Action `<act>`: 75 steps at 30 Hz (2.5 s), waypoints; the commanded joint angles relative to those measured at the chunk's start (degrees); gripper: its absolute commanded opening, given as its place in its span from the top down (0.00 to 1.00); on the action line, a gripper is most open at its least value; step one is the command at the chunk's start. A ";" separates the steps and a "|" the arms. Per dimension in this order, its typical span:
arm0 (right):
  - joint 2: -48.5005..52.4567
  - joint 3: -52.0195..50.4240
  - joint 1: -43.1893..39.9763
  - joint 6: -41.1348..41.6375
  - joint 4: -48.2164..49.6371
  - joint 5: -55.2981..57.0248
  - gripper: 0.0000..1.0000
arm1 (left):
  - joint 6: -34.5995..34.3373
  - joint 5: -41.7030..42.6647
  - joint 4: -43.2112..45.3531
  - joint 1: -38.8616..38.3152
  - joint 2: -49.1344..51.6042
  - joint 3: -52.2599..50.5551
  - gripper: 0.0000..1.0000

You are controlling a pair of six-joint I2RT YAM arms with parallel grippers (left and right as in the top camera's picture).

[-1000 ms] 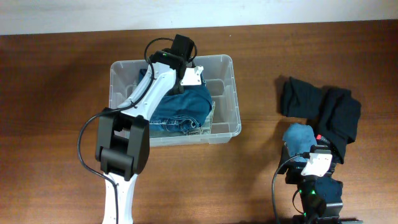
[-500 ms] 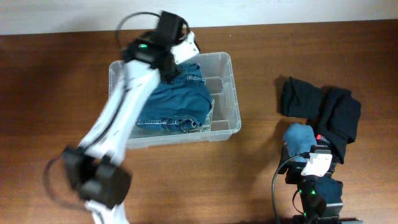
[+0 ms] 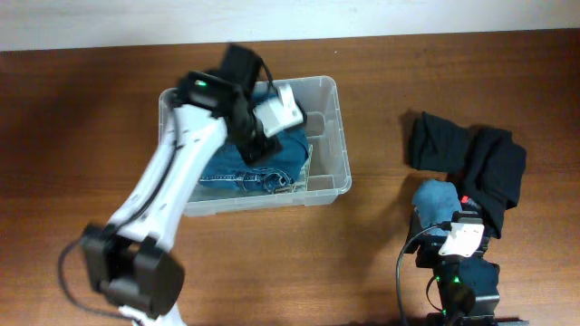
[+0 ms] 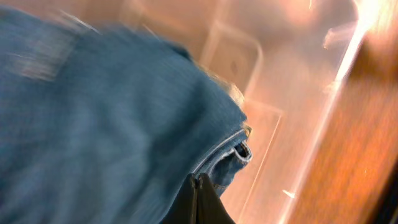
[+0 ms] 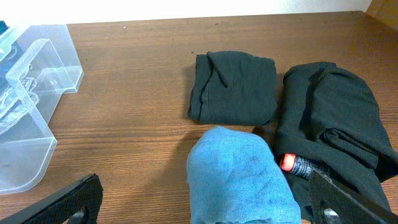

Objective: Pack container
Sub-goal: 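Push the dark-blue jeans further into the box with the left gripper, then withdraw the left gripper from the box to the left side, then move the right gripper to the black clothes and grasp them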

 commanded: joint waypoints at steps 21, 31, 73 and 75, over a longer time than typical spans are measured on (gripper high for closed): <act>-0.42 -0.42 -0.42 0.22 -0.13 0.50 0.02 | -10.51 -6.78 3.50 -0.87 6.47 10.14 0.75; -0.42 -0.42 -0.42 0.22 -0.15 0.50 0.02 | -29.99 -19.15 -7.15 7.69 -5.42 31.93 0.00; 51.71 44.50 -0.42 6.56 -7.48 -30.40 0.02 | -31.69 -20.87 -24.33 32.72 -18.43 31.80 0.00; 60.94 53.46 -0.44 4.68 -11.78 -34.51 0.01 | -31.67 -20.85 -24.30 32.72 -18.43 31.80 0.00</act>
